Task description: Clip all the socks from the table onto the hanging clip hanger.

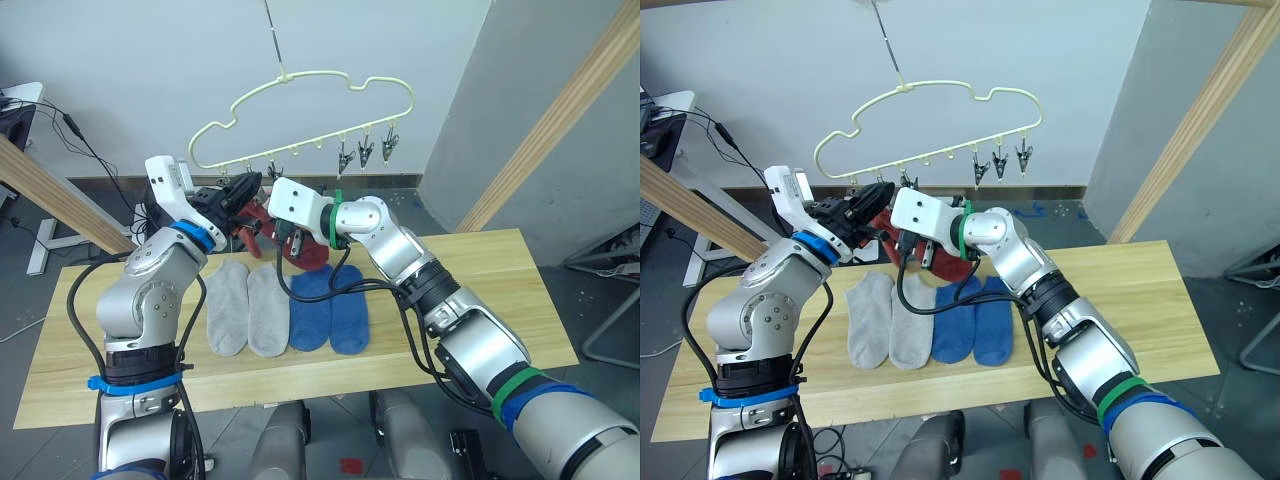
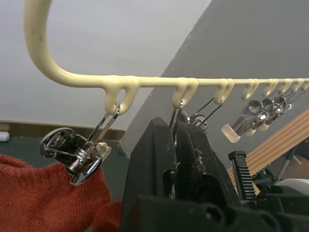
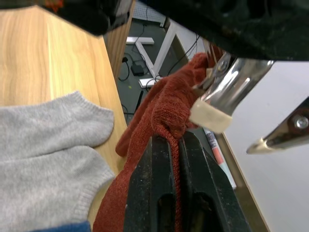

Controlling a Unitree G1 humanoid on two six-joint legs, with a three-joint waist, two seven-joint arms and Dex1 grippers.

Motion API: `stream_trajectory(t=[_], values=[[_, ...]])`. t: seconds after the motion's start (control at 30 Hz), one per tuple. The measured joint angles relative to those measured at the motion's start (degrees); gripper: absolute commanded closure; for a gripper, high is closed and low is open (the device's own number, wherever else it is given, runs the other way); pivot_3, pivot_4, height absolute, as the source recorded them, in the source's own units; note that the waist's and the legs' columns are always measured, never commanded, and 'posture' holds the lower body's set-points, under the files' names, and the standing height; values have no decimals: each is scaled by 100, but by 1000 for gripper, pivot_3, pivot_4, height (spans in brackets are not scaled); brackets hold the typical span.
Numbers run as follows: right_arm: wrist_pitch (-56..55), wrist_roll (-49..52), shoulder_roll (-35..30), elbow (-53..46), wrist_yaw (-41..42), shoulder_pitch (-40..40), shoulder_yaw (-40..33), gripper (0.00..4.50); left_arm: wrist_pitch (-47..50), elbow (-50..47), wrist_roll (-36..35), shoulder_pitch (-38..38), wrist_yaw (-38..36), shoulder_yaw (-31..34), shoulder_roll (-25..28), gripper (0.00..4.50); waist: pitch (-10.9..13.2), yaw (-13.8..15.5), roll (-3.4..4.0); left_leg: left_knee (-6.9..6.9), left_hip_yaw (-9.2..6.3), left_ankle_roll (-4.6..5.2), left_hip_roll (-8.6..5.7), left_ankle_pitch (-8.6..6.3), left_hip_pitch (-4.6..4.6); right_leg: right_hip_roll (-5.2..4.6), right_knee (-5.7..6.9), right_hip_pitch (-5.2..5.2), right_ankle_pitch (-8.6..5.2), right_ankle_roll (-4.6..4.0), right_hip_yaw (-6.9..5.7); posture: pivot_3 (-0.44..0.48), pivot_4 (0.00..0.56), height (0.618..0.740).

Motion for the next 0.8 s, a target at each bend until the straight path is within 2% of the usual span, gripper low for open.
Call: stream_trajectory(t=[0.2, 0.43, 0.57, 0.67, 0.8], values=[[27, 76, 5, -61, -7, 5, -105, 4500, 220, 1, -30, 180, 18, -1, 0, 1961, 0, -2, 0, -1, -1, 0, 0, 0, -1, 0, 0, -2, 0, 0, 0, -43, 300, 740], [26, 127, 28, -99, 3, 55, -119, 4500, 308, -28, -67, 200, -24, -3, 2, 1961, 0, 10, 0, -1, -1, 0, 0, 0, -2, 0, -1, -1, 0, 0, -1, -42, 300, 740], [29, 162, 29, -183, 14, 147, -120, 3449, 304, -176, -64, 263, -39, -7, 30, 1930, 0, 5, 0, -1, -1, 0, 0, 0, -2, 0, -2, -2, 0, 0, 0, -42, 300, 740], [19, 154, 8, -297, 61, 257, -83, 2384, 275, -231, -38, 355, -40, -7, 113, 1930, 0, 5, 0, -2, 0, 0, 0, 0, -2, 0, -2, -2, 0, 0, 0, -41, 297, 740], [-82, 108, -154, -558, 137, 433, 44, 2384, 166, -417, 63, 563, -85, -50, 190, 1930, 0, 14, 0, -2, -2, 0, 0, 0, -2, 0, -2, -1, 0, 0, 0, -45, 297, 740]])
